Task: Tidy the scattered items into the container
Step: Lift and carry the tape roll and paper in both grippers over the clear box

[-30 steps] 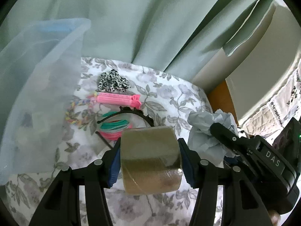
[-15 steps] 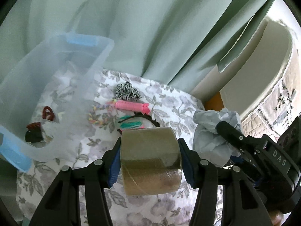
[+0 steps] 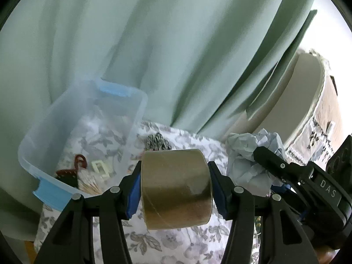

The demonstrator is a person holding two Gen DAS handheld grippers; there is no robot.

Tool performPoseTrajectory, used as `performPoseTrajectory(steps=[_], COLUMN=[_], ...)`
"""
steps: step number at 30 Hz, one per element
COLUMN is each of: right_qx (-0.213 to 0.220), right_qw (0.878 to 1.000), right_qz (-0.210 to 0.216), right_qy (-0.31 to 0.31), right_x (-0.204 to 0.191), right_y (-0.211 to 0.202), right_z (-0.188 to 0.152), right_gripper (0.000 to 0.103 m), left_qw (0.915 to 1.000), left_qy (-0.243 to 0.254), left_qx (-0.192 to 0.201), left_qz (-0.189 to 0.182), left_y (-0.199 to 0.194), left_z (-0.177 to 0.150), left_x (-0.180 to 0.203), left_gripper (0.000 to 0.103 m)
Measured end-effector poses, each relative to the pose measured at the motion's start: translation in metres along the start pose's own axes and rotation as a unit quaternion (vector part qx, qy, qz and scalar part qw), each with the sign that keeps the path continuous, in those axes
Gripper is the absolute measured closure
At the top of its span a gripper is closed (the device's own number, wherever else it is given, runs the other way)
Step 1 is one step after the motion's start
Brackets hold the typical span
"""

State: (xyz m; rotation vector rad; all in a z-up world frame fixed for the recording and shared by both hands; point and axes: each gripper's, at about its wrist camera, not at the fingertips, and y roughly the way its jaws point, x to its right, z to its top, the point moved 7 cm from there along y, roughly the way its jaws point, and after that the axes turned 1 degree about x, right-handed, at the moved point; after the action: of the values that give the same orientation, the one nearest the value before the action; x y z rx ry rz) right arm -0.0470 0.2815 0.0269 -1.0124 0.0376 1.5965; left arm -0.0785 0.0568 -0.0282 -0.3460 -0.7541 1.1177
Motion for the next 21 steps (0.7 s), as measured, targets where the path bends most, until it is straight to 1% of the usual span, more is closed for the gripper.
performPoseTrajectory(steps=[9,21], right_qx=[0.003,-0.022], right_qw=[0.999,0.996], right_qz=[0.020,0.030], right_qy=[-0.038,-0.075], right_x=[-0.043,-0.076], right_y=[0.000,0.026], right_z=[-0.004,-0.021], right_gripper=[0.050,0.051], left_qw=[0.9989,0.9950], left_qy=[-0.021,-0.062], left_qx=[0.039,0.064], left_qz=[0.017,0.045], left_y=[-0.022,-0.034], left_z=[0.019,0.032], left_x=[-0.033,-0.086], left_gripper=[0.046,0.048])
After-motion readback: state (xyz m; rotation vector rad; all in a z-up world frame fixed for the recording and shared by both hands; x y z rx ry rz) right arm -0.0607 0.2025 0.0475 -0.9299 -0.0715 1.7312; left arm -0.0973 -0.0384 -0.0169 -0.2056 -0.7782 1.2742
